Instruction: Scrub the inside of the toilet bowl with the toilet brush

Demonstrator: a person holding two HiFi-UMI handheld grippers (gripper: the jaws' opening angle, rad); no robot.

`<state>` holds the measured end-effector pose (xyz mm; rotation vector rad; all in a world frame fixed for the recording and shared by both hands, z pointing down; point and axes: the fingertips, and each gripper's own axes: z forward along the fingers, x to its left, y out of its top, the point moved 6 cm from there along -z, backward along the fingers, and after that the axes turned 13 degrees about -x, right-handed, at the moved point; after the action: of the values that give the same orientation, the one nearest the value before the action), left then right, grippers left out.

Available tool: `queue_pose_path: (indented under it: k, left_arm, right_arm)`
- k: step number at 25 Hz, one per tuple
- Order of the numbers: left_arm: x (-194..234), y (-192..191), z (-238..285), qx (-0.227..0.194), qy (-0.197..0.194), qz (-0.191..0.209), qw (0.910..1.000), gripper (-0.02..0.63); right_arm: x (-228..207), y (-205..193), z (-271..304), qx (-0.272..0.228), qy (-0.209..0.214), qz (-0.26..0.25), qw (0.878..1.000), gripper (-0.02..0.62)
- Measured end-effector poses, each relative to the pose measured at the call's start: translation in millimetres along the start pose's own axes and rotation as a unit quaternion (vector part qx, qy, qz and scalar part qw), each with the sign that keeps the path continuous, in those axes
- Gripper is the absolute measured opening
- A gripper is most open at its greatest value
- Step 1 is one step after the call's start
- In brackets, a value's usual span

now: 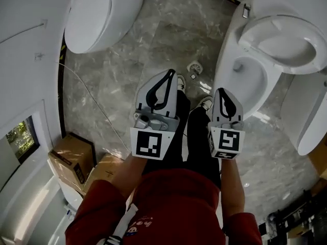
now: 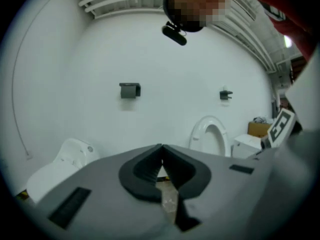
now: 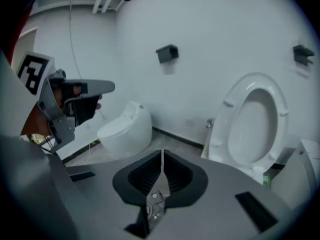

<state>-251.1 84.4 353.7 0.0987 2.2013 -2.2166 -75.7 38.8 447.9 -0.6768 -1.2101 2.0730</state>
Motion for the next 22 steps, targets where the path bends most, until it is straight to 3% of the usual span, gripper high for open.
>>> queue_pose_path:
  k: [5,11,15,22]
  left_arm:
    - [23,-113,10,0.016,0.01,-0.021,0.9996,0.0]
    - [39,-197,0,0.05,0.002,-0.053,0.9974,0.0]
    - [49,-233,-12,0.069,0.018,-0.079,0.9943,0.0]
    - [70,-259,-24,0.085,0.041,-0.11,0.9894,0.0]
  right_arm:
    - [28,-114,83,0.119,0.035,-0.003,0.992,0.093]
    - [42,-218,146,0.256,0.092,-0.065,0.96,0.206]
    - [45,-266,171,0.325,0.121,-0.124,0.93,0.232]
    - [49,-319,201,0.42,0.13,-0.166,0.883,0.239]
